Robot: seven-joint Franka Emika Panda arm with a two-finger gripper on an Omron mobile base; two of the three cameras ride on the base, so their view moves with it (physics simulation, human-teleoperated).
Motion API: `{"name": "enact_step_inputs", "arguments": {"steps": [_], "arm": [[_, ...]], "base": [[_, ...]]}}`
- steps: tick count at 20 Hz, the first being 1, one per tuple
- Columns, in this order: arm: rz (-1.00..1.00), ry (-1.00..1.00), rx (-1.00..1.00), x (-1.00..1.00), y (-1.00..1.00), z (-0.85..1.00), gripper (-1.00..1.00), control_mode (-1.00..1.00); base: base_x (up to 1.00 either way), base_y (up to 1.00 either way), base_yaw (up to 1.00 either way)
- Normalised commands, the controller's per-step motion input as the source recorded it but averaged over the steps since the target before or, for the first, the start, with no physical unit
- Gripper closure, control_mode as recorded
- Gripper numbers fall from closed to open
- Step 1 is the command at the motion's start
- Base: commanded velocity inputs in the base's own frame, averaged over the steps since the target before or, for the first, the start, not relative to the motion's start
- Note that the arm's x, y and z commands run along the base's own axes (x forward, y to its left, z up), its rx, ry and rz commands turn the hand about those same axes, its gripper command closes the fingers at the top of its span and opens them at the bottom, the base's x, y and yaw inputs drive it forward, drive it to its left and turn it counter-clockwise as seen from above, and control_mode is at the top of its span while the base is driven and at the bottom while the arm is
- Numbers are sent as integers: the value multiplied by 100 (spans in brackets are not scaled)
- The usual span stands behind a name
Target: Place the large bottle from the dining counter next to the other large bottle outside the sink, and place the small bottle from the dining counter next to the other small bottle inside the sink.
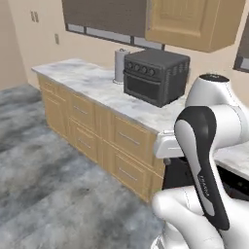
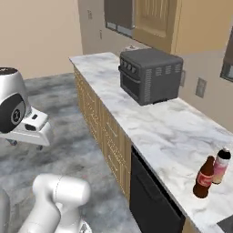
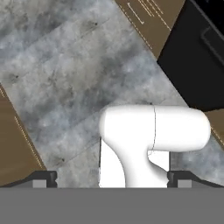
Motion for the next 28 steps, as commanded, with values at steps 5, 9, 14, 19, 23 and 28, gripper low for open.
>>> {"name": "enact_step_inputs", "arguments": {"steps": [5, 9, 14, 19, 23, 28], "arm": [[0, 0, 0, 0, 0, 0, -100, 100], [0, 0, 0, 0, 0, 0, -100, 100], [0, 0, 0, 0, 0, 0, -100, 100], [0, 0, 0, 0, 0, 0, -100, 100], [0, 0, 0, 0, 0, 0, -100, 100], [0, 0, 0, 0, 0, 0, -100, 100]], "base": [[0, -16, 78], [54, -6, 63], [100, -9, 20], [100, -4, 14], [100, 0, 14], [100, 0, 16]]}}
